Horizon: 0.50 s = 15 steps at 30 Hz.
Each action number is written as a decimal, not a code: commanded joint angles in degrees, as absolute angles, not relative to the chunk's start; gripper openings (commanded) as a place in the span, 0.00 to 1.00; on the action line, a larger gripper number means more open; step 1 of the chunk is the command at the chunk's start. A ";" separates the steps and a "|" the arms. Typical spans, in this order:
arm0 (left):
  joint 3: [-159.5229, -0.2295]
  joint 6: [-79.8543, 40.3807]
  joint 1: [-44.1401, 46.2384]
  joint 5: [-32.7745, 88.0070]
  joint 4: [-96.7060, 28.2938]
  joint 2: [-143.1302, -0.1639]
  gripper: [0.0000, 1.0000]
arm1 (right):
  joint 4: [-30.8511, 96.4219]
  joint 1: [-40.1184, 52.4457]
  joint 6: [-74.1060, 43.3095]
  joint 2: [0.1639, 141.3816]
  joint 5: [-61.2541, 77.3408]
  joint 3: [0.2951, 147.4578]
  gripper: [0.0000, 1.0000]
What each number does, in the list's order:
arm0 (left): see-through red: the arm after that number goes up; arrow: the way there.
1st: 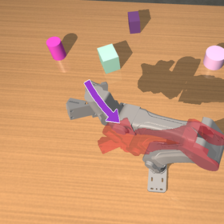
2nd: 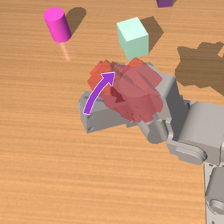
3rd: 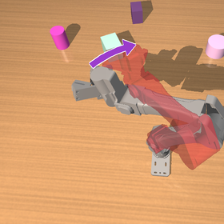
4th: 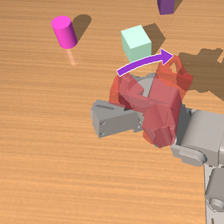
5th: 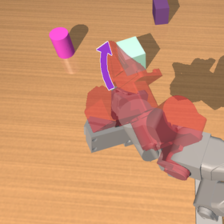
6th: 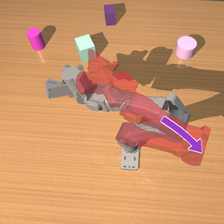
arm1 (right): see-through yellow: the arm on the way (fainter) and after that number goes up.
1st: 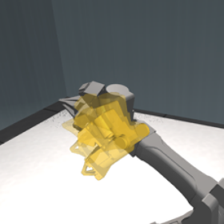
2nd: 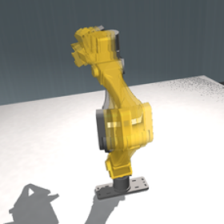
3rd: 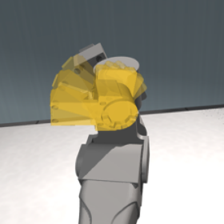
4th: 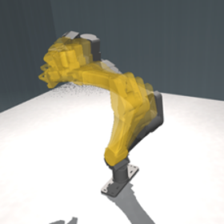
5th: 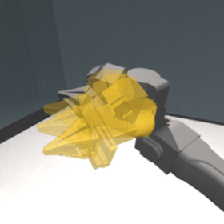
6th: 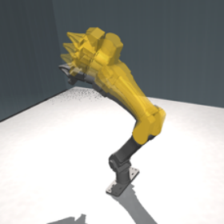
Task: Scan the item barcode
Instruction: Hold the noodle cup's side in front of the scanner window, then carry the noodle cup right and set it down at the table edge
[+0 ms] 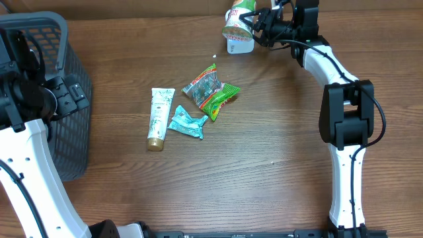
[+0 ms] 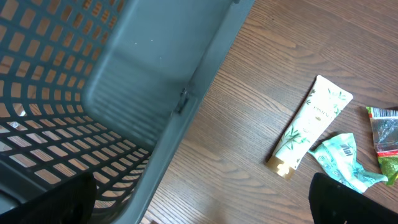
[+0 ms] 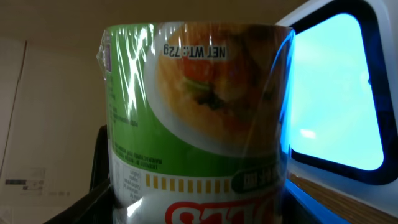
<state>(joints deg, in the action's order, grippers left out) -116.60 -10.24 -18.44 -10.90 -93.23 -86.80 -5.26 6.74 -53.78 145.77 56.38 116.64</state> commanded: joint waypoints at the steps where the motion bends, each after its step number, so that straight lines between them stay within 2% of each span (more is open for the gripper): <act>1: -116.62 -9.17 -18.72 -10.63 -93.12 -86.89 1.00 | -2.90 6.63 -50.28 144.94 57.98 117.34 0.42; 4: -116.62 -9.17 -18.72 -10.63 -93.12 -86.89 1.00 | 2.35 4.97 -46.70 144.77 58.11 117.34 0.38; 15: -116.62 -9.19 -18.72 -10.63 -93.12 -86.89 1.00 | 17.17 -5.23 -34.83 135.63 58.37 117.36 0.38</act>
